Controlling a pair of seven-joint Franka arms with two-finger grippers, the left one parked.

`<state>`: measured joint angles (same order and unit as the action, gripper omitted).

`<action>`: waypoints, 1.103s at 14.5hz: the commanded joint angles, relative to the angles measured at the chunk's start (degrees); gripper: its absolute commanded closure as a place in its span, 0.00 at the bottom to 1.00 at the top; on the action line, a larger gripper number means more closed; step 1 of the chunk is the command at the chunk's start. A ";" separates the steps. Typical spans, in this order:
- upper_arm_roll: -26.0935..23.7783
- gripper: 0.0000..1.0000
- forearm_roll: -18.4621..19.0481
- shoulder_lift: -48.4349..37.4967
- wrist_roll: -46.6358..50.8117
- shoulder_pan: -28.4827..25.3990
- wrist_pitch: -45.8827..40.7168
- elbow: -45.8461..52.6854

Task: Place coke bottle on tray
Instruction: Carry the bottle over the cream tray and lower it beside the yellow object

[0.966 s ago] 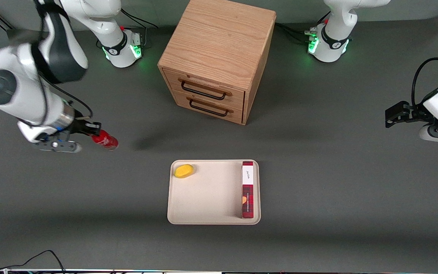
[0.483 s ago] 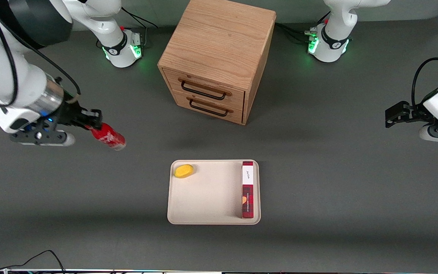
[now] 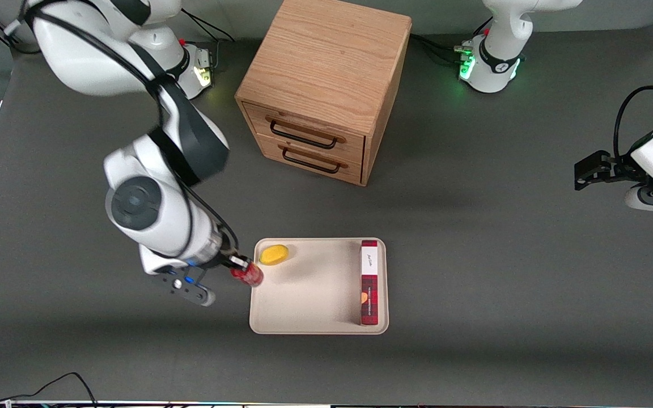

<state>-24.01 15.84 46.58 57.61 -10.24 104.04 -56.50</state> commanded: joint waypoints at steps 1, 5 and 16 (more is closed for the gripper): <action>-0.78 1.00 2.00 4.39 4.61 -0.31 3.53 4.55; -0.69 1.00 4.98 8.00 6.02 -0.48 7.49 4.55; -7.17 0.00 7.18 1.26 4.36 3.46 -2.66 4.29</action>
<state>-27.50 21.49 53.06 61.90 -9.03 107.37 -51.75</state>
